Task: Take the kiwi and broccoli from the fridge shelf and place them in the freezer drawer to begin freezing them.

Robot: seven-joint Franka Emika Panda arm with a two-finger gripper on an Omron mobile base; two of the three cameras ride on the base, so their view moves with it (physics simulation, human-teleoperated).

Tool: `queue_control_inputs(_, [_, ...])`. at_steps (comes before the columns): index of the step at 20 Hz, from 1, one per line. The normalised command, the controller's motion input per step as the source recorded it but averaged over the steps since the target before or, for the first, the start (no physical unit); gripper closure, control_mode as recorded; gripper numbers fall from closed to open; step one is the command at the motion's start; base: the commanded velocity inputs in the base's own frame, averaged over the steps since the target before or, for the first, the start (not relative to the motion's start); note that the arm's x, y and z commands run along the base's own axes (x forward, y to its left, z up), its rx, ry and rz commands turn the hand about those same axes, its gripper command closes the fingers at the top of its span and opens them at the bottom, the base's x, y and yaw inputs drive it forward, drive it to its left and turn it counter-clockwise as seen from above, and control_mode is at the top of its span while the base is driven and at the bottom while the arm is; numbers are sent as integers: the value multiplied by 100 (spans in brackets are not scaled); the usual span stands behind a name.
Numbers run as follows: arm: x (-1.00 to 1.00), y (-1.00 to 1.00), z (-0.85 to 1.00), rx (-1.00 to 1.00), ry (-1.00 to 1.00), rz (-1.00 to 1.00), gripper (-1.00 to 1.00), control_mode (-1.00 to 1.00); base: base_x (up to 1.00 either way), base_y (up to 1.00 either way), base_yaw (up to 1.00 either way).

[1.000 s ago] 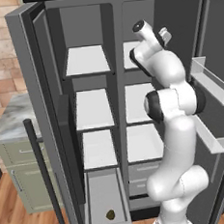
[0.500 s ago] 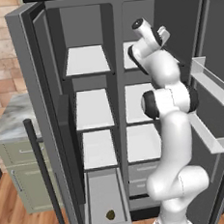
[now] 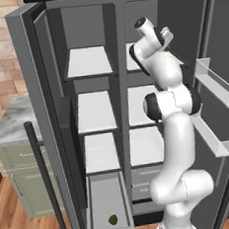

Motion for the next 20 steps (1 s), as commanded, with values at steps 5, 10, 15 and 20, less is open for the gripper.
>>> queue_control_inputs(5, [-2,0,-49,0,1,0,100,-100,0,0,0])
queue_control_inputs(10, [0,-8,-37,0,0,0,100,-100,0,0,0])
queue_control_inputs(15, [0,-11,-20,0,0,0,100,-100,0,0,0])
queue_control_inputs(20, [-10,-3,-2,0,-14,0,100,-100,0,0,0])
